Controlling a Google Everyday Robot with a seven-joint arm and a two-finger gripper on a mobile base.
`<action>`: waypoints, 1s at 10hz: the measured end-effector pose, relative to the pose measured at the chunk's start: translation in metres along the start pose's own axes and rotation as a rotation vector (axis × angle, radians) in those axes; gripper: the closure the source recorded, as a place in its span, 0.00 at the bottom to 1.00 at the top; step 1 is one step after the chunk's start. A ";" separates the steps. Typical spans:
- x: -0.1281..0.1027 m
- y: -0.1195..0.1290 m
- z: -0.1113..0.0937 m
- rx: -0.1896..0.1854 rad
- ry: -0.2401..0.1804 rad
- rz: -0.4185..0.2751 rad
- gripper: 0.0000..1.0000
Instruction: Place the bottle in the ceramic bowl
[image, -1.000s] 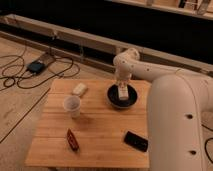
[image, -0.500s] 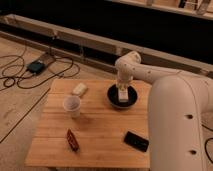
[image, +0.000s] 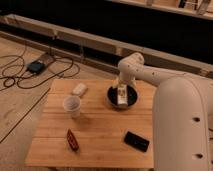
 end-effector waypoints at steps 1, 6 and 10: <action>0.000 0.000 -0.003 0.005 0.001 0.003 0.20; -0.006 0.006 -0.061 0.013 -0.029 -0.002 0.20; -0.013 0.009 -0.068 0.017 -0.048 0.004 0.20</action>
